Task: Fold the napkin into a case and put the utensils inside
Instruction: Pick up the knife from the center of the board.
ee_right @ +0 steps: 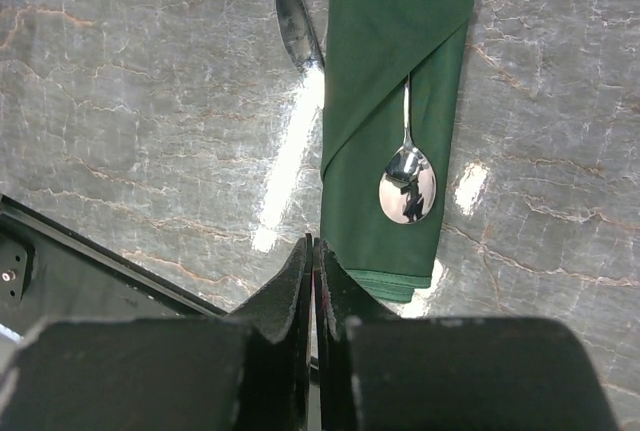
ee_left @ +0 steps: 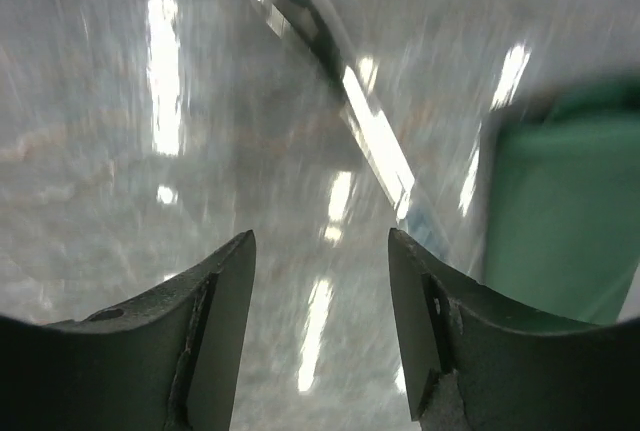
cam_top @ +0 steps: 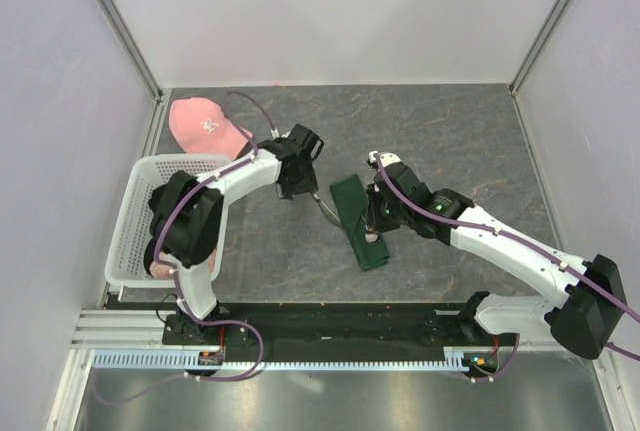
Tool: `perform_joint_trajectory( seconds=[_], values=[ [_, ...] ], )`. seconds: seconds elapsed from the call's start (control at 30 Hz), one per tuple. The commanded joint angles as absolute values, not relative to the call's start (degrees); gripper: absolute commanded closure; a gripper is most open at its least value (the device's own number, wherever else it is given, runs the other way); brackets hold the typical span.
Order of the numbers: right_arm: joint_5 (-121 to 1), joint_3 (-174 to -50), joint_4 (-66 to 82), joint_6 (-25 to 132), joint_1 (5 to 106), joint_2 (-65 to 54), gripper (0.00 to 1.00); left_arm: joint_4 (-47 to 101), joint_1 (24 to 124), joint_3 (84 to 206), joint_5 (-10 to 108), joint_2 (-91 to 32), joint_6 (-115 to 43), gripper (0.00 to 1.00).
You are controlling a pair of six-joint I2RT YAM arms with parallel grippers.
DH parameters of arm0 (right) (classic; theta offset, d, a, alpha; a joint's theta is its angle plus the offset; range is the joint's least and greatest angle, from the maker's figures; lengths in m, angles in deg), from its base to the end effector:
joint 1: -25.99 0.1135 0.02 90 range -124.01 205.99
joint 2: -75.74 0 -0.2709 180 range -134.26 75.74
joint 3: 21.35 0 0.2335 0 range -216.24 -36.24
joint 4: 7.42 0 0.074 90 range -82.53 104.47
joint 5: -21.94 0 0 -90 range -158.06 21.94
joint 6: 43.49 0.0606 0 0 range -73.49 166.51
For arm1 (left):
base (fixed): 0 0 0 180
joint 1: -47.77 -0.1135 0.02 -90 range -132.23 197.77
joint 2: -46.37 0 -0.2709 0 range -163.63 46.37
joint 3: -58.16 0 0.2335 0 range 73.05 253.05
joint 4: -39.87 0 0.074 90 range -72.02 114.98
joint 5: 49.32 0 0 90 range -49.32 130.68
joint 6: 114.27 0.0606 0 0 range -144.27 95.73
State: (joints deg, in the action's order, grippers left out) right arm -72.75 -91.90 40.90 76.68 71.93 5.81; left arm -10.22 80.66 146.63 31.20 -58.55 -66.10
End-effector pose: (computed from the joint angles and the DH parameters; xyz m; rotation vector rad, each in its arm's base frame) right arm 0.1781 0.1769 0.2711 -0.2994 2.4466 0.5083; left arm 0.3136 -0.1909 0.1864 -0.2580 2.7010 -0.1630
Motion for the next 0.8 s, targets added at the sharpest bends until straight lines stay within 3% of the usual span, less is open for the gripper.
perform_joint_trajectory(
  seconds=[0.0,0.33,0.6,0.7,0.73,0.77],
  values=[
    [-70.88,-92.76,38.94,74.28,71.61,6.04,0.94,-17.04,80.99,158.64,22.40,-65.24,-72.16,0.38],
    [-66.57,-91.79,34.81,71.56,69.15,5.69,0.97,-32.41,81.87,176.83,15.28,-78.96,-78.67,0.41],
    [-65.16,-91.88,32.88,70.59,68.53,4.47,0.98,-34.61,82.58,180.27,14.40,-84.67,-80.35,0.44],
    [-64.99,-92.22,32.09,70.33,68.62,2.27,0.98,-35.93,82.58,180.46,12.47,-87.22,-79.56,0.62],
    [-63.51,-92.23,30.60,70.24,68.62,0.70,0.96,-35.58,82.49,179.23,12.20,-87.40,-79.56,0.80],
    [-62.71,-91.62,29.37,70.24,68.62,-0.01,0.95,-35.32,82.32,178.53,12.38,-87.31,-79.56,0.89]
  ],
)
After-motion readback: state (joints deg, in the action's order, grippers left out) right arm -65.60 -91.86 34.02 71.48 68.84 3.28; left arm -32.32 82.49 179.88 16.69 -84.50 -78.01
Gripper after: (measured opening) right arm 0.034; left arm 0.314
